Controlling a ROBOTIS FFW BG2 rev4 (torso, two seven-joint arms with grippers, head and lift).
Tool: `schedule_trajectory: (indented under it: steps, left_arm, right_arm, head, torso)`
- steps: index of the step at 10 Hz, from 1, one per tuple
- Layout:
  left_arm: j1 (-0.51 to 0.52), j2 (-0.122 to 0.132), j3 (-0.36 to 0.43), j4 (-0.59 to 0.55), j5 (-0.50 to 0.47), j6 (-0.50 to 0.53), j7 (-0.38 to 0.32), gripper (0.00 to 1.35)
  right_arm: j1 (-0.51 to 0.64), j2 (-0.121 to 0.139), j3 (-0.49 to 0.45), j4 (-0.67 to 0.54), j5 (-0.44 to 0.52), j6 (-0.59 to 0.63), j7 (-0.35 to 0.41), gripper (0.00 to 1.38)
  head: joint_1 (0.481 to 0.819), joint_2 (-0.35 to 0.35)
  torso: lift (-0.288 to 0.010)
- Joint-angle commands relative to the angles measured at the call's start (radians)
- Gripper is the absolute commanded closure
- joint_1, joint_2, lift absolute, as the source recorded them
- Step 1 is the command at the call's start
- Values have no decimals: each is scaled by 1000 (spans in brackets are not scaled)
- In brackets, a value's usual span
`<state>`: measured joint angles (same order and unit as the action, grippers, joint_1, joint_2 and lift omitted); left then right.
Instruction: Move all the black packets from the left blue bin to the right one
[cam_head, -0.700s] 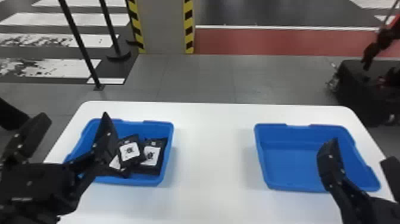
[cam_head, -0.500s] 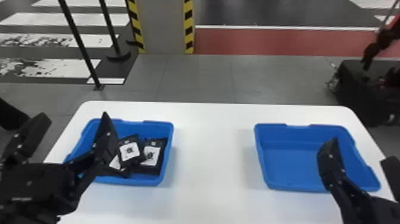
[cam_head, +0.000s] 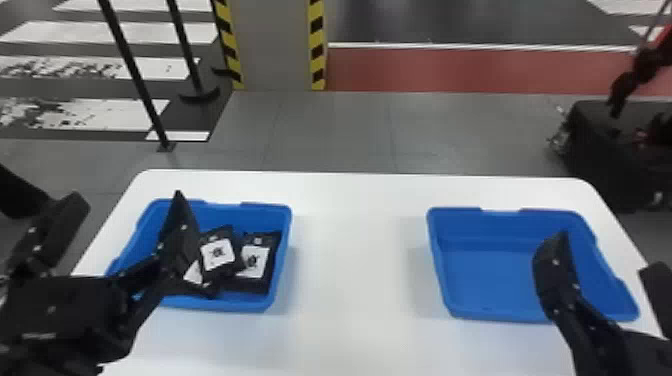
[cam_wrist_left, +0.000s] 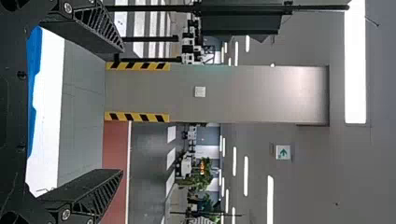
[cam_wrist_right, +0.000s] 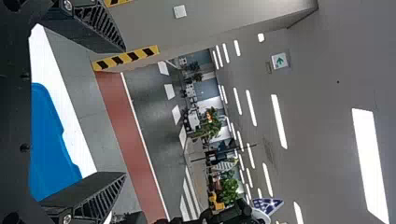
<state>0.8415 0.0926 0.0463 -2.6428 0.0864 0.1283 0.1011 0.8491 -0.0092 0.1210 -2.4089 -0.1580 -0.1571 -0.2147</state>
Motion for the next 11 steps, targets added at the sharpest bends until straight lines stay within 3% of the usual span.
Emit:
schedule_trajectory:
  steps: [1, 6, 11]
  left_arm:
    - [-2, 1, 0, 6, -1, -1, 0, 110]
    - [-17, 9, 12, 20, -16, 171, -32, 142]
    - [-137, 12, 50, 197, -54, 340, -61, 193]
  right_arm:
    - [0, 0, 0, 0, 0, 0, 0, 70]
    - [0, 0, 3, 2, -3, 0, 5, 70]
    - [-2, 0, 6, 10, -11, 0, 15, 70]
  head:
    - [695, 33]
    - [695, 28]
    - [695, 72]
  torso:
    - [-110]
    - [-110]
    - [-110]
